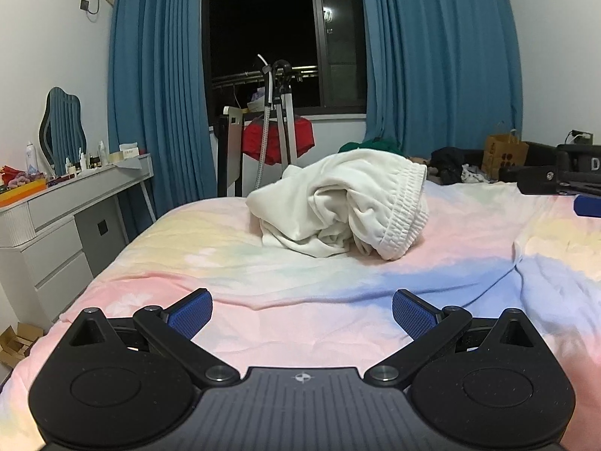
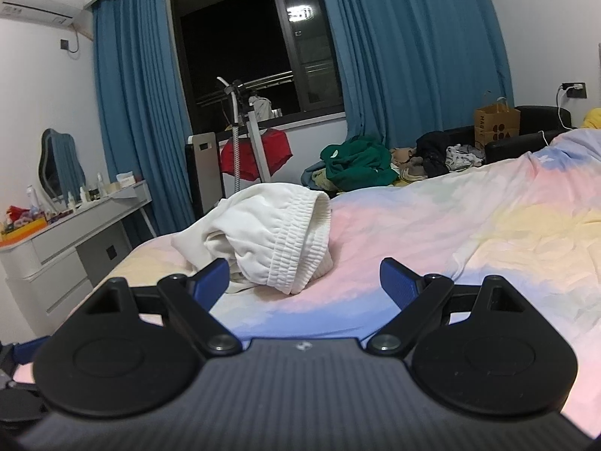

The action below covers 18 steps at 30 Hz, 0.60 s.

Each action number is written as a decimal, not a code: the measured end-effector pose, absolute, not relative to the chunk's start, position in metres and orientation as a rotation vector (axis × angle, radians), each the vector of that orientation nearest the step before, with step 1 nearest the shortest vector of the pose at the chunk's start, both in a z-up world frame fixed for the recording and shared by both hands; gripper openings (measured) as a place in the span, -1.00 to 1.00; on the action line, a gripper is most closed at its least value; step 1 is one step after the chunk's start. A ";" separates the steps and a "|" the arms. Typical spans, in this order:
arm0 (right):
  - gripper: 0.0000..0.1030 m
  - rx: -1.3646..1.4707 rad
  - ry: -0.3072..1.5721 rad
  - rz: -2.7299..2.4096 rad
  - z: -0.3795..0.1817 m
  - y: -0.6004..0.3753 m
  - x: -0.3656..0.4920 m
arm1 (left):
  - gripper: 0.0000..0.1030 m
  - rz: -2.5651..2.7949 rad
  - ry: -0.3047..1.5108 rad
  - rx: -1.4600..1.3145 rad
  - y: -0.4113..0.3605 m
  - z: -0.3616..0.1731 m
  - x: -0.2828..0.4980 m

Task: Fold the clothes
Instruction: 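Move both grippers toward the crumpled white garment on the bed, then grasp the ribbed cuff of the white garment with the left gripper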

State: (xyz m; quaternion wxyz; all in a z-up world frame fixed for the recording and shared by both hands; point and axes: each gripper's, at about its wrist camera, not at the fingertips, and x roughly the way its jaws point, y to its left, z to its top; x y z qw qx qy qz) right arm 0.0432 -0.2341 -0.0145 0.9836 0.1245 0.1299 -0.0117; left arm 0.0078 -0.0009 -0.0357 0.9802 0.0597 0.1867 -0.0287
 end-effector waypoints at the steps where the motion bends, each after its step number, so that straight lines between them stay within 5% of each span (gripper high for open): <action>1: 0.72 0.252 0.272 -0.029 -0.015 -0.236 0.044 | 0.99 -0.059 0.380 0.124 -0.002 -0.037 0.009; 18: 0.72 0.462 0.355 -0.138 -0.034 -0.286 0.048 | 0.97 -0.105 0.445 0.439 -0.118 -0.063 0.138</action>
